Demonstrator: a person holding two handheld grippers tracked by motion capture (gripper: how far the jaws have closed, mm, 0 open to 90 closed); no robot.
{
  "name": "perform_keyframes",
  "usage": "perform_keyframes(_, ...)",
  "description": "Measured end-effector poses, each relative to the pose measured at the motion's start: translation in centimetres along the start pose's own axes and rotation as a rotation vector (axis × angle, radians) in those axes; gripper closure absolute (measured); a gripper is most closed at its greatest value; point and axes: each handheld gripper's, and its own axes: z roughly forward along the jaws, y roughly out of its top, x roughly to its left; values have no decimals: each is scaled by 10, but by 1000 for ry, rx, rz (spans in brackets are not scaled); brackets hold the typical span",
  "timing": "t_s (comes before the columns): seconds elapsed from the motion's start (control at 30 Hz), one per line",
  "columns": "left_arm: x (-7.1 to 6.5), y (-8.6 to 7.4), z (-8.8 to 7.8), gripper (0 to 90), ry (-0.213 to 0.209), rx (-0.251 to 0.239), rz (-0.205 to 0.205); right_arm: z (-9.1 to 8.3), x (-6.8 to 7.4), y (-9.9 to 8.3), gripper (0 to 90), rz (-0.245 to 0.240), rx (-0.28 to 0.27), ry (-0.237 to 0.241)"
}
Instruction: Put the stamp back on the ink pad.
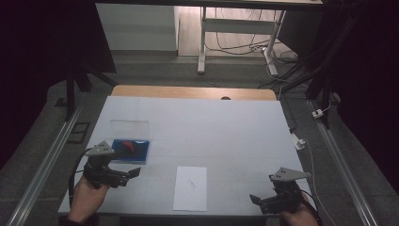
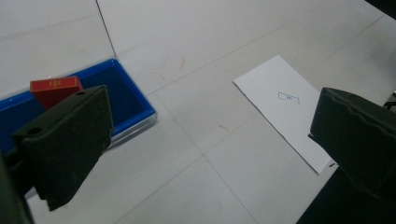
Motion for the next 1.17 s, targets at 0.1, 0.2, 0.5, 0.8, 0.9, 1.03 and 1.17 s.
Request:
perform_keyframes(0.1,-2,-6,-5,0,-1,-6,-5,0,0,0,0,2,0,1)
perform_keyframes(0.2,-3,-14,-9,0,2,-7,-9,0,0,0,0,2,1,0)
perform_keyframes(0.5,-1,-37,-23,0,29,-4,-25,1,0,0,0,6,3,-1)
perform_keyframes(0.8,6,-56,-27,0,55,34,-63,1,0,0,0,5,6,-1)
perform_keyframes(0.9,5,-59,-27,0,84,70,-65,1,0,0,0,4,6,-3)
perform_keyframes(1.03,3,-60,-25,1,105,100,-59,1,1,0,0,3,7,-5)
perform_keyframes(1.17,2,-59,-24,4,104,110,-55,1,1,0,0,2,10,-7)
